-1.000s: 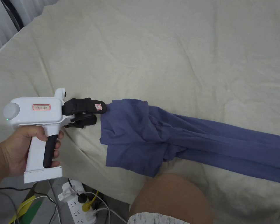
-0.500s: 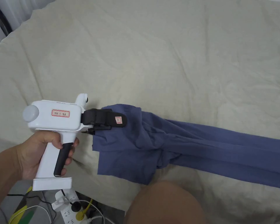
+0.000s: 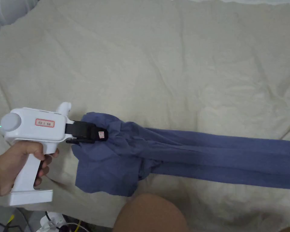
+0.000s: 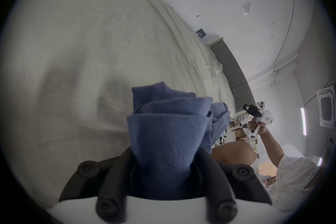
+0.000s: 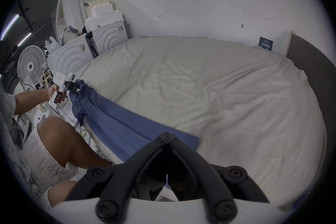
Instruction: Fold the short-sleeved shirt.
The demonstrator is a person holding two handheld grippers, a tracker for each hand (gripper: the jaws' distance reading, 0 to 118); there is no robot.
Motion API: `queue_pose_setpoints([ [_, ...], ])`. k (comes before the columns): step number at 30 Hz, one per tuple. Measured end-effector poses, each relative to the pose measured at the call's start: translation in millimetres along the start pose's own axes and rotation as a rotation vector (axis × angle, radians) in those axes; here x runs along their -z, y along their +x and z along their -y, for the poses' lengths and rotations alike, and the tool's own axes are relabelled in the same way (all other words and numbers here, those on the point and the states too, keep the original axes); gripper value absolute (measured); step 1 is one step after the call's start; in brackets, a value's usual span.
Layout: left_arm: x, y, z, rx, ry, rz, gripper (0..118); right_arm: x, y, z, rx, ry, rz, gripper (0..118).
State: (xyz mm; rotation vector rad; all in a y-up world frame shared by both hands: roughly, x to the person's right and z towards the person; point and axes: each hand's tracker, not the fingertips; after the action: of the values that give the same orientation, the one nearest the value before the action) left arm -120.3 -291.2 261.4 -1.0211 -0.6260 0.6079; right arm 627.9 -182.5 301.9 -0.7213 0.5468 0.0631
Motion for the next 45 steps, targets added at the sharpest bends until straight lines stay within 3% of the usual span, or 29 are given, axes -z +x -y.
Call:
queue_pose_setpoints([
  [8,-29.3,-6.9,-24.6,-0.039,0.041,-0.079,17,-0.2,6.4,-0.5,-0.005,0.000,0.005,0],
  [16,-65.7,-17.8,-65.2,-0.052,0.019,-0.294,17,2.8,3.6,-7.1,-0.012,0.006,-0.005,0],
  [26,-35.1,59.4,-73.9,0.080,-0.043,-0.443,17,12.0,7.4,-1.2,0.001,0.013,-0.023,0],
  [27,-49.9,65.4,-88.6,0.452,0.010,-0.908,17,12.6,7.1,-0.6,0.002,0.014,-0.024,0],
  [45,111.8,163.4,-70.7,0.318,-0.100,-0.782,17,-1.0,2.2,-0.2,0.009,0.036,-0.016,0],
])
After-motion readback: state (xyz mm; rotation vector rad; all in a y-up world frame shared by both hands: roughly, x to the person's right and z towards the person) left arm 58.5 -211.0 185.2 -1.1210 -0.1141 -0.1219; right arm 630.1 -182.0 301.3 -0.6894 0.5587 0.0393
